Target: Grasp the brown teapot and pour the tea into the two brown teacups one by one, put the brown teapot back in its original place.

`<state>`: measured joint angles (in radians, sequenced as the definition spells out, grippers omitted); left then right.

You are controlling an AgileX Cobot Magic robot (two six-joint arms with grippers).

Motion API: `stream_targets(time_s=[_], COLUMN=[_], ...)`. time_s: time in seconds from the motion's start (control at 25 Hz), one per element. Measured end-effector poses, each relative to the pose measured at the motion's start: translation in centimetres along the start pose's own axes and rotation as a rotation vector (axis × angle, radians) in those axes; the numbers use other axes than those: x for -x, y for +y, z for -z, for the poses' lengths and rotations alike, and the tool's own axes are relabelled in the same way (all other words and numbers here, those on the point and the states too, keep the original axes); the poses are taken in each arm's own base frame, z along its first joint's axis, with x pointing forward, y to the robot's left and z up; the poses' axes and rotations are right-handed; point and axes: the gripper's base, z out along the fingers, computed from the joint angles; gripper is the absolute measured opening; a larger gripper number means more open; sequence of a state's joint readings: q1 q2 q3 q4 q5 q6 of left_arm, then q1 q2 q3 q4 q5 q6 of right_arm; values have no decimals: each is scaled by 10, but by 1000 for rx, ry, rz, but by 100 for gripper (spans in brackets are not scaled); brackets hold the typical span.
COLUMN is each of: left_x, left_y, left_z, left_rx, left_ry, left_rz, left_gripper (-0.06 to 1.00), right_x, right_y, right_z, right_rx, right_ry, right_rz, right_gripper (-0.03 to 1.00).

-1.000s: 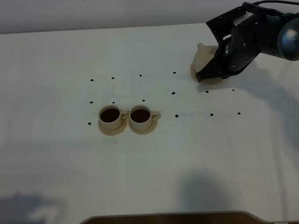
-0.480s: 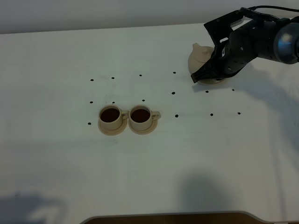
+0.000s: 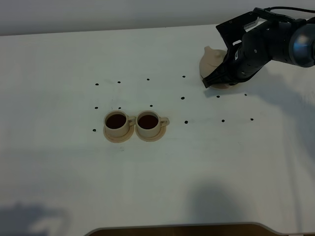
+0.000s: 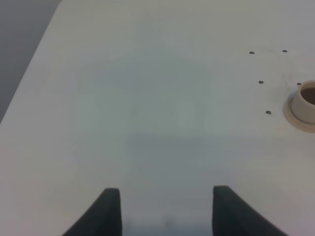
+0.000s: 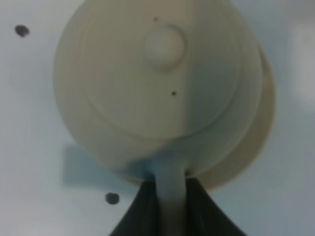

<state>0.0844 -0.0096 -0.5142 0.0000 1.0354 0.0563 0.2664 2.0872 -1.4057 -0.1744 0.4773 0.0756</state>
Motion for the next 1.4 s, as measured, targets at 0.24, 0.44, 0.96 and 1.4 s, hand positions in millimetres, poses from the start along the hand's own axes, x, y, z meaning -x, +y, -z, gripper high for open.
stream_targets(time_s=[0.24,0.44,0.96,1.4], left_x=[0,0,0,0], left_y=[0,0,0,0], left_z=[0,0,0,0], left_rx=[0,0,0,0], left_ry=[0,0,0,0], left_rz=[0,0,0,0], left_gripper=[46,46,46,46], right_x=[-1,-3,-5,-16], right_y=[-4,-10,-11,-15], right_z=[0,-1,2,95], right_rx=[-10,-17,-24,-8], right_ry=[8,22,47,293], right_rz=[1,-27,-56,-127], right_gripper=[11,11,42,51])
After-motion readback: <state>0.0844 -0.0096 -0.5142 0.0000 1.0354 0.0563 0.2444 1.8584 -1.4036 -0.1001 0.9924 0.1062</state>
